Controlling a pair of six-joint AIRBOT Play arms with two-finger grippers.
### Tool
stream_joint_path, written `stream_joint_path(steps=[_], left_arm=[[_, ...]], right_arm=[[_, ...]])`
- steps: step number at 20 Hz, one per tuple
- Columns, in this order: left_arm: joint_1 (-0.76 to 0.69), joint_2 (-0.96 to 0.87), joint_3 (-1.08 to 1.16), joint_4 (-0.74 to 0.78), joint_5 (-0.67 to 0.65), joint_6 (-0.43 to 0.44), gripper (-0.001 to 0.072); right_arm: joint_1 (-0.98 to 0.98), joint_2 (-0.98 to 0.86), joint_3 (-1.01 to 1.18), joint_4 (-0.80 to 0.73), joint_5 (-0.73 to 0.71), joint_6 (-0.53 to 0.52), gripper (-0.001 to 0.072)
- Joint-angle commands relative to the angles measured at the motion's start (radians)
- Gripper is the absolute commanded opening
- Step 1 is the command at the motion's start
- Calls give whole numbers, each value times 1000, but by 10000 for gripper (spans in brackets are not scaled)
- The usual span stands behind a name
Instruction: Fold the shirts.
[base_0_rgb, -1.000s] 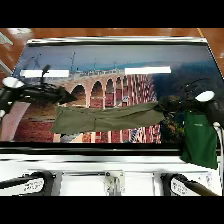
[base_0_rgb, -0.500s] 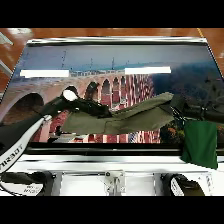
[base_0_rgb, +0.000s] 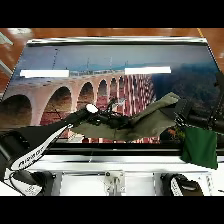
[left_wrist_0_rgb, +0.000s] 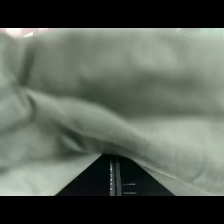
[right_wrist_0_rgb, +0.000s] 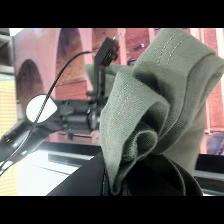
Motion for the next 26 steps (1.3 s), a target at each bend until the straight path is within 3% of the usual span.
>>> stream_joint_path(steps=[1,4,7,11,15,19,23,24,25,26], left_arm=[[65,65,0,-80,28,80,42],[220,260,0,89,23,77,42],[415,486,0,326,-14,-26,43],[659,804,3,341,-33,-37,43],[808,1051,3,343,-79,-72,44],[858,1198,3,344,-207,-222,45],[858,1294,3,343,-298,-297,45],[858,1304,3,343,-315,-307,45],[858,1307,3,344,-334,-306,45],[858,1306,3,344,-348,-306,44]], right_arm=[[0,10,1,19,5,0,68],[18,10,1,30,-70,1,68],[186,-14,1,37,-286,5,67],[580,-204,1,45,-640,4,68],[889,-500,1,72,-1044,-2,67],[1025,-772,4,348,-1247,0,68],[1077,-908,99,394,-1289,1,68],[1076,-932,134,395,-1302,2,84],[1075,-952,164,410,-1325,2,160],[1075,-965,186,439,-1346,2,370]])
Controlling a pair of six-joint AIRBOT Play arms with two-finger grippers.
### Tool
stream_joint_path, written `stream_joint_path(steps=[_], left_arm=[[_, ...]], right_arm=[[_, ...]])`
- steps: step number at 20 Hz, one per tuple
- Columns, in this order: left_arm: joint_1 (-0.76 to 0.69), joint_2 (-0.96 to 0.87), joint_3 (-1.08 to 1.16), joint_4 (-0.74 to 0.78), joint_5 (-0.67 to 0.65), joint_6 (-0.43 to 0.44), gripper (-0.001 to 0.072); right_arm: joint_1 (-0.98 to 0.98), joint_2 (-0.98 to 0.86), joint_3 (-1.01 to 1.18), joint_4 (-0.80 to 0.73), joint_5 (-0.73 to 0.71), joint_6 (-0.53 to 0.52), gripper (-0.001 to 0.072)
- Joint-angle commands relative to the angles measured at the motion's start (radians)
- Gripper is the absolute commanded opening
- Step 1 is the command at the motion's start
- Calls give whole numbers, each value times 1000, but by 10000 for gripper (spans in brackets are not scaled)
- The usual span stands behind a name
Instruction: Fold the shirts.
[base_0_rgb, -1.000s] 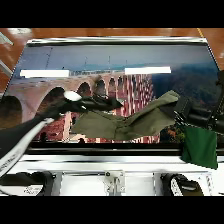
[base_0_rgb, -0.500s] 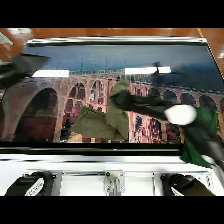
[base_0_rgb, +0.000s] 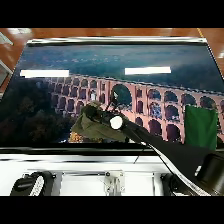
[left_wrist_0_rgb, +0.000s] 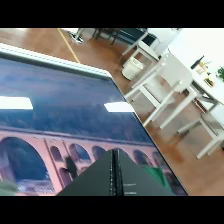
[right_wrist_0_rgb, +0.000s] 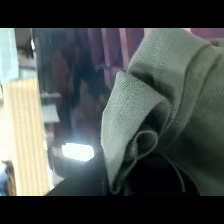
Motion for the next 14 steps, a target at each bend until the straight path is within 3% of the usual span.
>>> stream_joint_path(steps=[1,4,8,11,13,14], left_arm=[[6,31,0,4,-74,-37,45],[6,22,0,17,-68,-33,45],[6,17,0,86,-68,-29,45],[6,17,0,180,-68,-29,45],[6,16,0,239,-68,-30,45],[6,15,0,264,-72,-30,45]], right_arm=[[20,-78,82,82,-83,0,545],[-8,-59,85,22,30,-30,562],[-204,30,85,-407,629,-69,559],[-391,122,85,-795,1106,70,560],[-493,155,74,-939,1275,153,683],[-539,160,55,-922,1288,156,683]])
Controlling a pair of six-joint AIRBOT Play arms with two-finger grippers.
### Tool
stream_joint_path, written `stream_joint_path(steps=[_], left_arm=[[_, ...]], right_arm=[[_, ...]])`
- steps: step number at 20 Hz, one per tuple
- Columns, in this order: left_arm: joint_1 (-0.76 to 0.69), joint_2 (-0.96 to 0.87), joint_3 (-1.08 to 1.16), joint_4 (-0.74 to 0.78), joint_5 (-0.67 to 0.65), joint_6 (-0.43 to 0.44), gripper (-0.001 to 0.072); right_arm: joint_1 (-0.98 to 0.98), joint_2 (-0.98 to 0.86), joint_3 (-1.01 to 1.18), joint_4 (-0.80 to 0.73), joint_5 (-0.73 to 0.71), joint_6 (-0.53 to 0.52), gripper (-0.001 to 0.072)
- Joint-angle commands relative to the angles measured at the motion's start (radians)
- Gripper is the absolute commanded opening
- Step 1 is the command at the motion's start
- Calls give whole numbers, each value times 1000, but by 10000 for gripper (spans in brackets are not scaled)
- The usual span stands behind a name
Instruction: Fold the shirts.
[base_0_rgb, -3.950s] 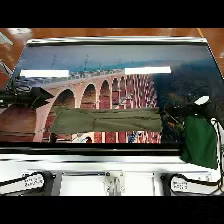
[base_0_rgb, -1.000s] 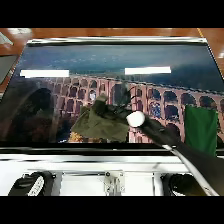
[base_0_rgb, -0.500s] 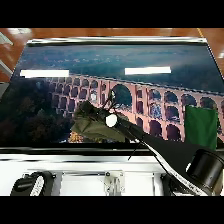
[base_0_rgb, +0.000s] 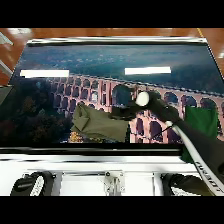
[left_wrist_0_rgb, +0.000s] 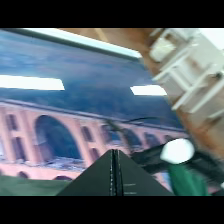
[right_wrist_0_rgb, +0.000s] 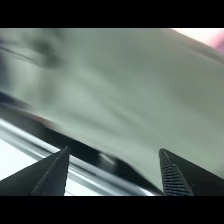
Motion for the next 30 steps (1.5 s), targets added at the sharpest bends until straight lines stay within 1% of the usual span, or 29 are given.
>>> stream_joint_path(steps=[1,3,5,6,10,12,14,16,17,18,19,20,21,22,24,26,28,30], left_arm=[[0,-3,0,121,-8,0,45],[0,-7,0,167,-6,0,45],[0,-14,0,177,-5,0,45],[0,-18,0,177,-4,0,45],[0,-53,-1,177,-7,-1,45],[0,-68,-1,176,-7,-4,45],[0,-78,-1,177,-7,-4,45],[0,-84,-1,175,-7,-6,45],[0,-85,-1,176,-7,-21,45],[0,-85,-1,176,-8,-39,45],[0,-84,-1,175,-8,-52,45],[0,-82,-1,175,-8,-65,45],[0,-82,-1,173,-8,-68,45],[0,-82,-1,171,-8,-68,45],[0,-84,-1,172,-8,-68,45],[0,-84,-1,172,-16,-68,45],[0,-86,-4,172,-38,-65,45],[0,-90,-4,173,-71,-20,45]], right_arm=[[-166,43,-46,-178,290,86,683],[-180,43,-126,-82,142,65,683],[-169,42,-212,16,-16,49,683],[-170,36,-245,69,-51,20,683],[-170,-25,-289,212,-111,-91,683],[-169,-51,-289,350,-151,-192,683],[-160,-75,-289,436,-167,-276,682],[-132,-104,-289,440,-173,-282,682],[-118,-118,-289,447,-173,-281,681],[-106,-128,-289,454,-173,-289,642],[-103,-128,-289,452,-174,-304,401],[-108,-125,-288,455,-174,-305,108],[-120,-113,-287,468,-172,-310,69],[-135,-91,-282,472,-164,-338,68],[-179,-7,-248,489,-162,-430,68],[-237,100,-176,490,-163,-464,68],[-326,203,-83,486,-163,-440,67],[-452,273,7,462,-143,-355,66]])
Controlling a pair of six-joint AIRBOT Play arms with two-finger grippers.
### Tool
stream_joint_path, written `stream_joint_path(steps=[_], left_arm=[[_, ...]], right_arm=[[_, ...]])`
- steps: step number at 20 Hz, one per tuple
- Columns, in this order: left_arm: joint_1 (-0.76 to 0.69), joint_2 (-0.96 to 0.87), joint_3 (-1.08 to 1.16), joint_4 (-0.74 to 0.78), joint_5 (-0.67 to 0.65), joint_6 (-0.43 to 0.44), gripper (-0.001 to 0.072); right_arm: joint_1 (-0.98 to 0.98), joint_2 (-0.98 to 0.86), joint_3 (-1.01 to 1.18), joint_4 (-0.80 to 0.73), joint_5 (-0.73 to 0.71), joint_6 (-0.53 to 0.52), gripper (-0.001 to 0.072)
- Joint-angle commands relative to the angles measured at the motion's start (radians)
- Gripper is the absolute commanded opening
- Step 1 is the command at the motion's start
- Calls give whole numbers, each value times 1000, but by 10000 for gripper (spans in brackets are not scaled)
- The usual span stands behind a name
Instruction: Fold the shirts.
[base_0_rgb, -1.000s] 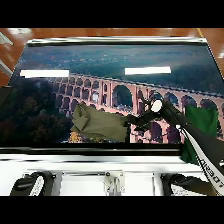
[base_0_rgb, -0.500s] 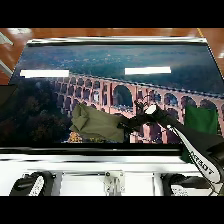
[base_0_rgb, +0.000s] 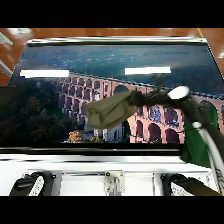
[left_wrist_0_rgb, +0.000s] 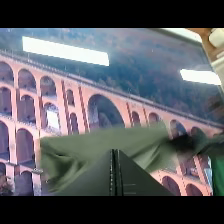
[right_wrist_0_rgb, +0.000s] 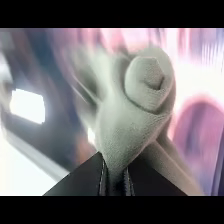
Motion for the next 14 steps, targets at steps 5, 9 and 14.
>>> stream_joint_path(steps=[5,9,14], left_arm=[[0,-7,-1,12,-122,56,45],[0,-5,-1,16,-194,56,46],[0,-8,-1,16,-203,56,46]], right_arm=[[-528,151,280,-55,211,137,66],[-824,151,323,-55,224,134,66],[-1073,140,323,-93,209,134,66]])
